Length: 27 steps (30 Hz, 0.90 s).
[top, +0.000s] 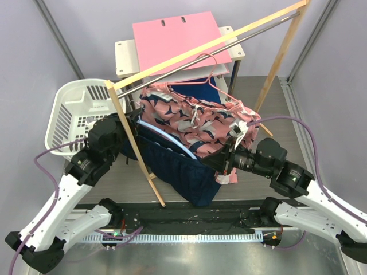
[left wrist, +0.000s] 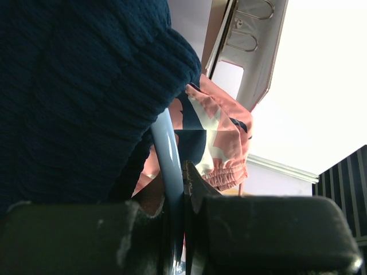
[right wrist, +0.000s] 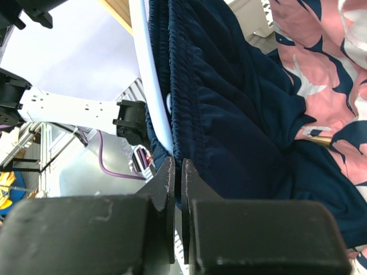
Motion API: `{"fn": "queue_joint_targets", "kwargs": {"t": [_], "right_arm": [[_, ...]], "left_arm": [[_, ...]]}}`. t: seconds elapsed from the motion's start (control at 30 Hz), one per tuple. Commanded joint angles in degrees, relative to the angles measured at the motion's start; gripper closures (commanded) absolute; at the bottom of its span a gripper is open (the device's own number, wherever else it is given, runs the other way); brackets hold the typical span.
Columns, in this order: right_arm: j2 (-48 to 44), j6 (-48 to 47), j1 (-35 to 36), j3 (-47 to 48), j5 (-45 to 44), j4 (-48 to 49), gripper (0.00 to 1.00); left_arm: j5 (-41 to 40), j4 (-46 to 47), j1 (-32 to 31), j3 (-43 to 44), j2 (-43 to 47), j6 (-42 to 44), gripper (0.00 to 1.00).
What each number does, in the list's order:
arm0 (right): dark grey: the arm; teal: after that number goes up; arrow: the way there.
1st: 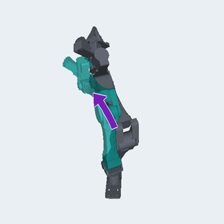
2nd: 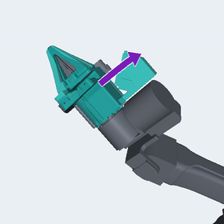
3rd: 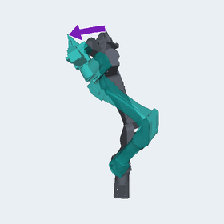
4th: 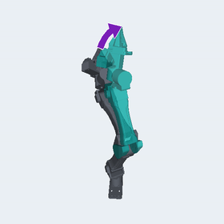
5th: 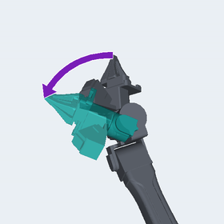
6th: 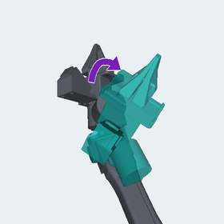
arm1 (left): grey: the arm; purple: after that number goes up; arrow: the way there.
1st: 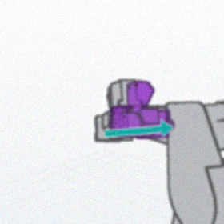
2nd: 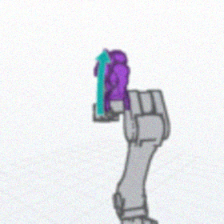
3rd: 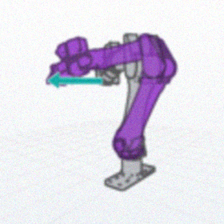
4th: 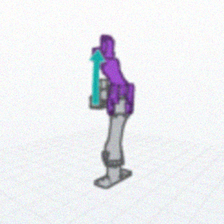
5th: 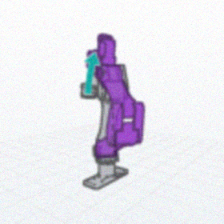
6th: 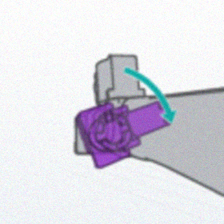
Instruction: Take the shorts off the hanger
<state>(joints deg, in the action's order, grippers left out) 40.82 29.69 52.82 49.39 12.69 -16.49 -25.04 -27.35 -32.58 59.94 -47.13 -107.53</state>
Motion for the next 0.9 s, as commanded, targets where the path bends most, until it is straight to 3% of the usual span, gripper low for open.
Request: {"fn": "queue_joint_targets", "kwargs": {"t": [0.0, 0.23, 0.53, 0.7, 0.87], "right_arm": [[-5.6, -0.2, 0.4, -2.1, 0.5, -7.5, 0.99], [-12.7, -0.3, 0.4, -9.3, 0.5, -4.9, 0.99], [-16.5, 3.0, 0.4, -13.1, -8.5, -3.1, 0.99], [-8.4, 3.9, 0.4, -10.3, -16.1, 0.0, 0.99], [5.8, 1.6, 0.4, -2.7, -19.3, 0.0, 0.99]], "left_arm": [[-11.9, 9.2, 1.8, 1.6, 0.4, 0.7, 1.0], [-10.7, 8.6, 1.8, 1.7, -0.8, -1.9, 1.0], [-9.9, 8.9, 2.0, 1.8, -0.3, -4.1, 1.0], [-6.6, 10.7, 2.0, 1.0, -0.4, -5.6, 1.0], [-3.8, 11.7, 2.1, 0.5, -0.1, -5.9, 1.0]]}}
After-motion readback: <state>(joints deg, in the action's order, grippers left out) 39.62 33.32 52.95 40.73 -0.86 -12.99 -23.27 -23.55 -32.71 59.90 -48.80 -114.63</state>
